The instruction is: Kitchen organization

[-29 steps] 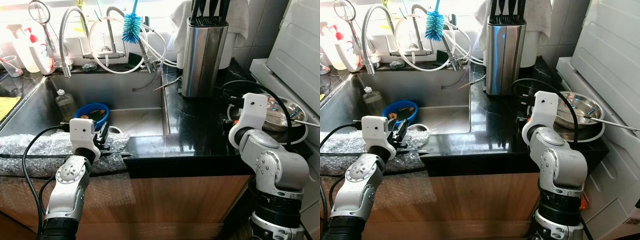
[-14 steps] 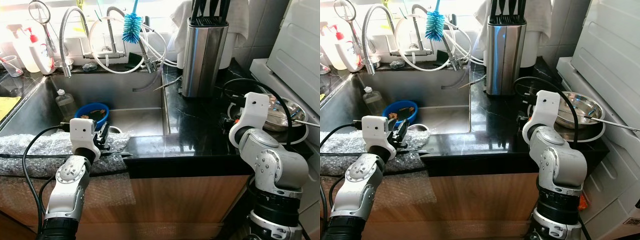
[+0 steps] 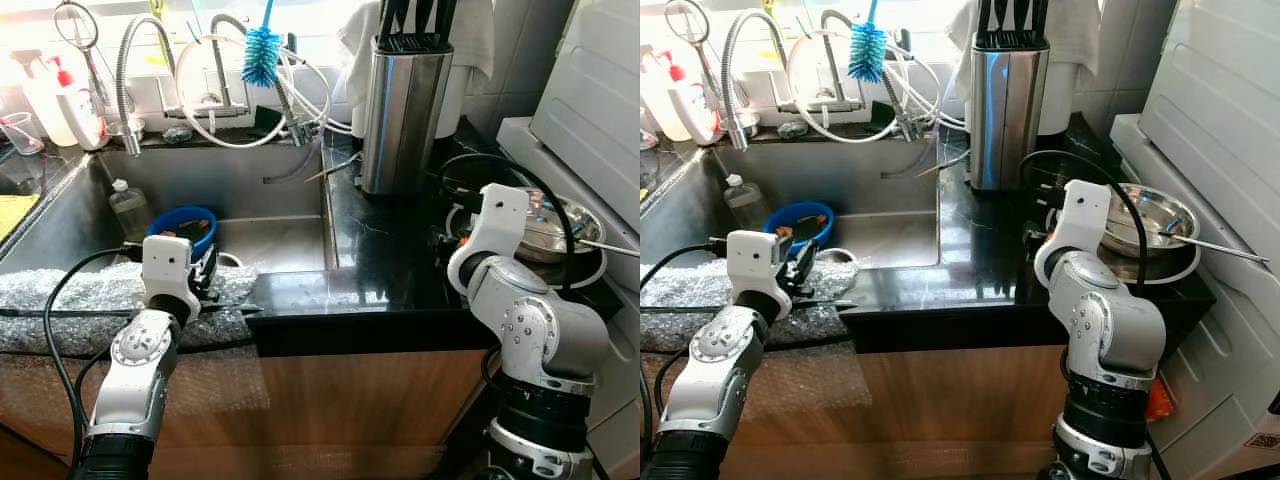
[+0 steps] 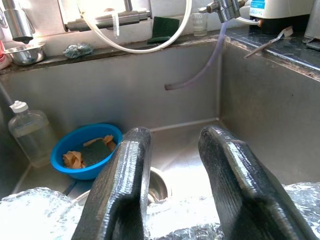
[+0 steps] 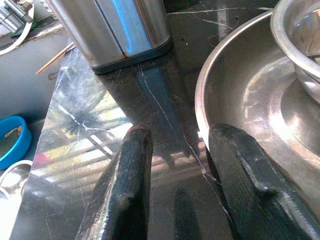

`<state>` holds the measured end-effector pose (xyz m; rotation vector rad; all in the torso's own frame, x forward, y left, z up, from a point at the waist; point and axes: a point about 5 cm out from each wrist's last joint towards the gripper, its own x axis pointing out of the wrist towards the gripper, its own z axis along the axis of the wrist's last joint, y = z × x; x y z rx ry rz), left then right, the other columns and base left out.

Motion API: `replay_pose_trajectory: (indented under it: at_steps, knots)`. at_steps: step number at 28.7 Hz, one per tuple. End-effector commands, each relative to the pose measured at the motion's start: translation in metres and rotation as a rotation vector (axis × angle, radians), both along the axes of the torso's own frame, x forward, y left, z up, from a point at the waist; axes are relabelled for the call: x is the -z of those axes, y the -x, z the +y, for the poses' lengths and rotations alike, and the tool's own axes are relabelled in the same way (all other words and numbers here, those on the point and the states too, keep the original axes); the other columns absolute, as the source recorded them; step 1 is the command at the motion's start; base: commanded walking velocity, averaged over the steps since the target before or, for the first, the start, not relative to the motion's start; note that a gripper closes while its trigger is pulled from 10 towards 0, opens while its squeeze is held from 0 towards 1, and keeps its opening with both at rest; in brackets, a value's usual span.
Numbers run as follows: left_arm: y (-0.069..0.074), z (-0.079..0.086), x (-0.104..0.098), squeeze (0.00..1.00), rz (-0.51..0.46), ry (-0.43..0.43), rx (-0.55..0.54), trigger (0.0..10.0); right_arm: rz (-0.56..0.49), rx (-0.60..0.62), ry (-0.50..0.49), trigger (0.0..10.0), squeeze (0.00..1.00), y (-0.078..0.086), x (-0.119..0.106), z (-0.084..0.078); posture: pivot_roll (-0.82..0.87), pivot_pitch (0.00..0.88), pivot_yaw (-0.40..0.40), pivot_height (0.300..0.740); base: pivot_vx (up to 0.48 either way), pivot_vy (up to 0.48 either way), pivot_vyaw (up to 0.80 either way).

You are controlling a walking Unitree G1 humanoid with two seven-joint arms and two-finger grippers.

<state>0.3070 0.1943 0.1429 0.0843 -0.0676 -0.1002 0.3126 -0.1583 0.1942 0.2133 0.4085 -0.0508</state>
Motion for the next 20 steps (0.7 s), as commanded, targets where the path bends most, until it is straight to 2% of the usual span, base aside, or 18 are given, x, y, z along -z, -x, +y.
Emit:
replay_pose_trajectory:
  at_steps: [1,15,17,19,20]
  knots:
    - [-0.001,0.000,0.006,0.00,0.032,-0.010,0.008,10.0,0.011,-0.022,-0.034,10.0,0.00,-0.001,-0.002,0.004,-0.06,0.000,0.017,0.740,0.000,0.000,0.00]
    - [-0.001,0.000,0.006,0.00,0.036,-0.017,0.008,10.0,0.017,-0.113,-0.093,10.0,0.00,0.000,-0.001,0.022,-0.05,0.000,0.018,0.740,0.000,0.000,0.00]
    - [-0.002,0.000,0.006,0.00,0.034,-0.019,0.006,10.0,-0.001,-0.119,-0.096,10.0,0.00,-0.001,-0.003,0.024,-0.05,0.000,0.018,0.740,0.000,0.000,0.00]
    - [-0.002,0.000,0.005,0.00,0.031,-0.021,0.005,10.0,-0.085,-0.070,-0.071,10.0,0.00,-0.004,-0.014,0.020,-0.05,0.000,0.020,0.740,0.000,0.000,0.00]
    - [-0.003,0.000,0.005,0.00,0.031,-0.021,0.005,10.0,-0.093,-0.066,-0.069,10.0,0.00,-0.004,-0.016,0.020,-0.05,0.000,0.021,0.740,0.000,0.000,0.00]
